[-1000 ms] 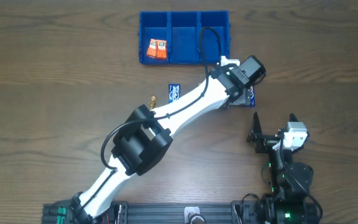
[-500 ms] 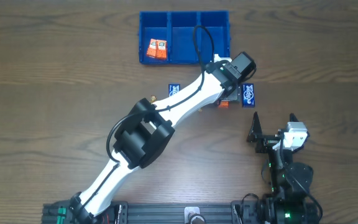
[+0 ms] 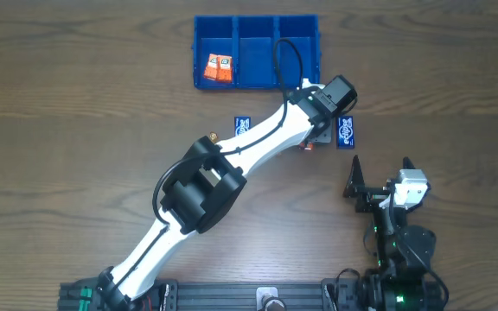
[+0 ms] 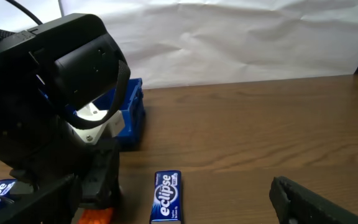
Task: Sort Candies Into Trays
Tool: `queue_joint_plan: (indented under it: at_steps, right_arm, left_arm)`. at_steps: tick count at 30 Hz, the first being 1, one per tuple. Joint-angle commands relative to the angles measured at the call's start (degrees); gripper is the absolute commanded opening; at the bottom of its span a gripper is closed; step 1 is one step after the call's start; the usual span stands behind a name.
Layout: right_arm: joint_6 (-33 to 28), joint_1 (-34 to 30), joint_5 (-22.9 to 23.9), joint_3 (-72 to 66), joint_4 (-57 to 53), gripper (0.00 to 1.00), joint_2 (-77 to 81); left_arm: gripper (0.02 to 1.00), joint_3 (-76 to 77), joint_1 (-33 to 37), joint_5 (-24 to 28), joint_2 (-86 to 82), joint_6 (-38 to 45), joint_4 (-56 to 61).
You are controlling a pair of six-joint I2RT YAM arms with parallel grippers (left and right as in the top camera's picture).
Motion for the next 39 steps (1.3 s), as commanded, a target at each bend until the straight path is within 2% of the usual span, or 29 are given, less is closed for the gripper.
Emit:
queue_joint_plan:
  at_steps: [1, 5, 9, 13, 19, 24, 32, 39]
  right_arm:
    - [-0.52, 0.17, -0.02, -0.33, -0.13, 1.0, -0.42]
    - [-0.52, 0.17, -0.02, -0.33, -0.13, 1.0, -0.42]
    - [-0.52, 0.17, -0.02, -0.33, -0.13, 1.0, -0.42]
    - [-0.52, 0.17, -0.02, -0.33, -0.13, 1.0, -0.42]
    - [-0.52, 0.17, -0.02, -0.33, -0.13, 1.0, -0.42]
    - [-0.52, 0.17, -0.02, -0.33, -0.13, 1.0, -0.42]
    - [-0.52, 0.17, -0.02, -0.33, -0.13, 1.0, -0.42]
    - [-0.52, 0.17, -0.02, -0.31, -0.13, 1.0, -0.42]
  left_arm:
    - [0.294, 0.48, -0.35, 0.07, 1.88, 0.17, 0.11]
    - [0.288, 3.74, -0.46, -0.92, 0.55, 1.55, 0.11]
    - [0.286, 9.2, 1.49, -7.19, -5.01, 4.87, -2.01]
    - [0.286, 10.29, 6.75, -10.8, -12.76, 9.64, -2.89]
    - [0.281, 10.27, 19.39, -8.83, -18.75, 15.17, -6.43]
    - [0.279, 5.84, 27.34, -2.69, -18.67, 17.42, -4.52]
    - [0.288, -5.33, 28.44, -1.31, -18.6, 19.04, 2.21]
    - [0.299, -8.72, 28.44, -1.29, -17.59, 19.06, 5.25]
